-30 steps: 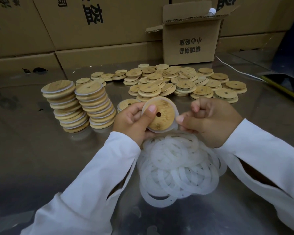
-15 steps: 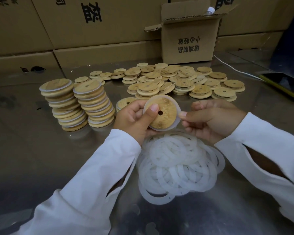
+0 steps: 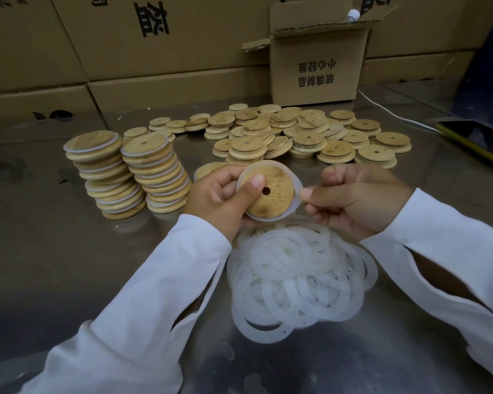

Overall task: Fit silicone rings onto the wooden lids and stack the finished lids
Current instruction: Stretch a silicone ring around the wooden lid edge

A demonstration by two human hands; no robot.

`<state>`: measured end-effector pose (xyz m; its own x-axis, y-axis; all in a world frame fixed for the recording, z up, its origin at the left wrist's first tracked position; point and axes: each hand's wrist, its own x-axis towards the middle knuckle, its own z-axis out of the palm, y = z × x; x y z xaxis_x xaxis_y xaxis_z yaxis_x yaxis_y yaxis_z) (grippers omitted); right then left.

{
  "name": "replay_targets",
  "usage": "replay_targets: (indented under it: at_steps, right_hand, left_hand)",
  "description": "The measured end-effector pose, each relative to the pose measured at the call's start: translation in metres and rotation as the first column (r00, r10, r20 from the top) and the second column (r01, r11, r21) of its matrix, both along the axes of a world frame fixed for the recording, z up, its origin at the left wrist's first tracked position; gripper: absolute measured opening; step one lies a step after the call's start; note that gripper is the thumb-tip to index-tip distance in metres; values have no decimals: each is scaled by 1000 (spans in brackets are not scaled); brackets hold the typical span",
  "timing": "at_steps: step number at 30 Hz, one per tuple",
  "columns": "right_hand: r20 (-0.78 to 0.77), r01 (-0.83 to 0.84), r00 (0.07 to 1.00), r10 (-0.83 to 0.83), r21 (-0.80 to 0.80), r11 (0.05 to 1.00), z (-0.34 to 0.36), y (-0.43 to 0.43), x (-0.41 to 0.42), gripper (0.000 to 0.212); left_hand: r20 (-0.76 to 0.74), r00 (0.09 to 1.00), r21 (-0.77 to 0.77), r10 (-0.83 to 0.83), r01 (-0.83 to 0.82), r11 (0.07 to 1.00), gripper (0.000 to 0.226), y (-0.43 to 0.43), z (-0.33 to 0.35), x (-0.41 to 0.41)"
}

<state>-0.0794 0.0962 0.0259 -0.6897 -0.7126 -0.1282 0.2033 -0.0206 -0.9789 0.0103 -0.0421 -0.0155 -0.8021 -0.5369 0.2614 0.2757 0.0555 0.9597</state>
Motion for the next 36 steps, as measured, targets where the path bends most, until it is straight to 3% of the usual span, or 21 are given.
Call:
replay_targets:
  at_steps: [8,15,25,36]
  right_hand:
    - [-73,56,996,-56,-13,998,-5,1,-1,42]
    - [-121,49,991,-52,-25,998,-9,1,-3,42]
    - [-352,79,934,-59,42,996,-9,2,-1,40]
    - [-203,50,977,-66,-84,995,-9,3,0,37]
  left_hand:
    - [37,999,36,-11,10,999,12,1,-5,-1]
    - [62,996,198,-63,49,979,32,3,-4,-3]
    - [31,998,154,-50,45,987,29,4,-5,-2]
    - [28,999,189,-45,39,981,29,3,-2,-2]
